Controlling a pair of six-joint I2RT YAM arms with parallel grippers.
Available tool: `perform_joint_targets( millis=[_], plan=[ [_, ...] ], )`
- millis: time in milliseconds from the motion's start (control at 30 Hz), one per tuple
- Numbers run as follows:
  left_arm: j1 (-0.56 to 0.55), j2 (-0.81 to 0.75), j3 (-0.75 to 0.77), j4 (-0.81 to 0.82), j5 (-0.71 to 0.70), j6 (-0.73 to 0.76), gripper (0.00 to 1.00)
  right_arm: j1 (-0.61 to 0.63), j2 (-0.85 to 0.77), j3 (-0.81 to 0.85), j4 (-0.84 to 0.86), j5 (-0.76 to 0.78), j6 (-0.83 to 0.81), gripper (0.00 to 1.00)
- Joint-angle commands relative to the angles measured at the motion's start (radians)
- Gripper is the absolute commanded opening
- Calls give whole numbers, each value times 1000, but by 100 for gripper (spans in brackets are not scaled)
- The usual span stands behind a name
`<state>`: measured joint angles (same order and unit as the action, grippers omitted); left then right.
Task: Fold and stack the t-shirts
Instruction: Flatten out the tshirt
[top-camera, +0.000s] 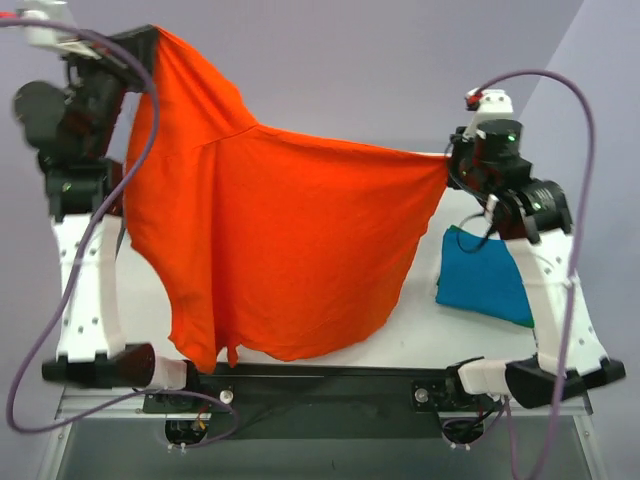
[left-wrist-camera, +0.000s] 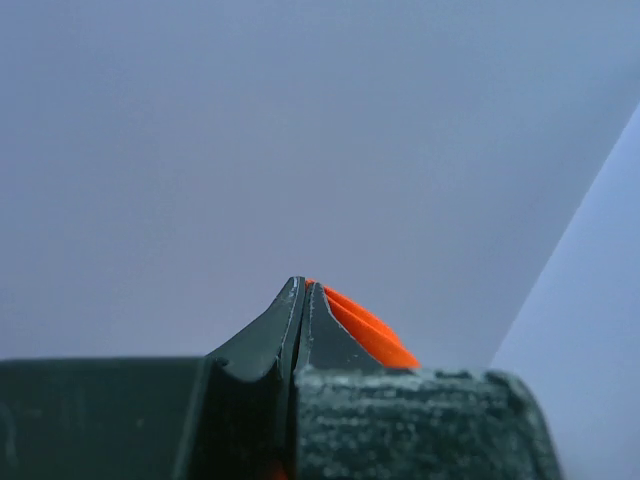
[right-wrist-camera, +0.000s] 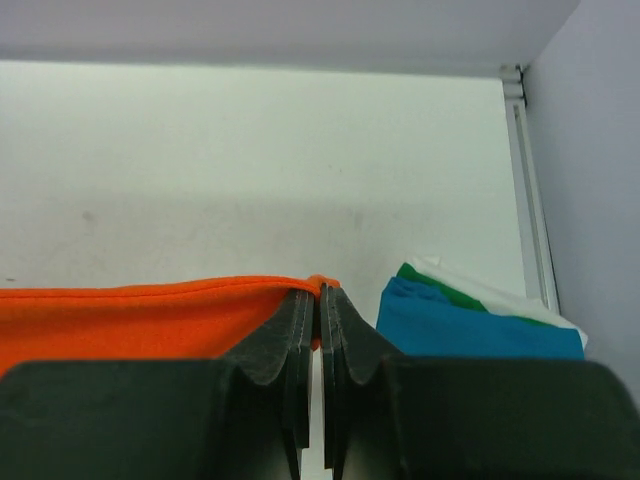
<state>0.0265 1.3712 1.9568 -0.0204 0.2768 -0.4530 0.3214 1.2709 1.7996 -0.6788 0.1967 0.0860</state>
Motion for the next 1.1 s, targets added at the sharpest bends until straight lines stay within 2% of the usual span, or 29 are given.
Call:
perform_joint_targets(
  millis=[0, 233, 433, 700, 867, 1067],
  plan=[
    [-17, 117, -68, 7, 94, -35, 0, -70, 88, -43, 44, -14, 23, 0],
    [-17, 201, -99, 48, 151, -39, 0, -84, 194, -23, 56, -28, 20, 0],
    [-19, 166, -87, 71, 182, -61, 0, -82, 182, 24, 58, -26, 35, 0],
    [-19, 20, -24, 126, 202, -113, 0, -50, -2, 52, 108, 0, -34, 0],
    [-17, -63, 45, 100, 202, -79, 0, 19, -151, 40, 153, 69, -106, 0],
    [-17, -112, 178, 50, 176, -20, 0, 44, -249, 55, 157, 73, -95, 0]
  ],
)
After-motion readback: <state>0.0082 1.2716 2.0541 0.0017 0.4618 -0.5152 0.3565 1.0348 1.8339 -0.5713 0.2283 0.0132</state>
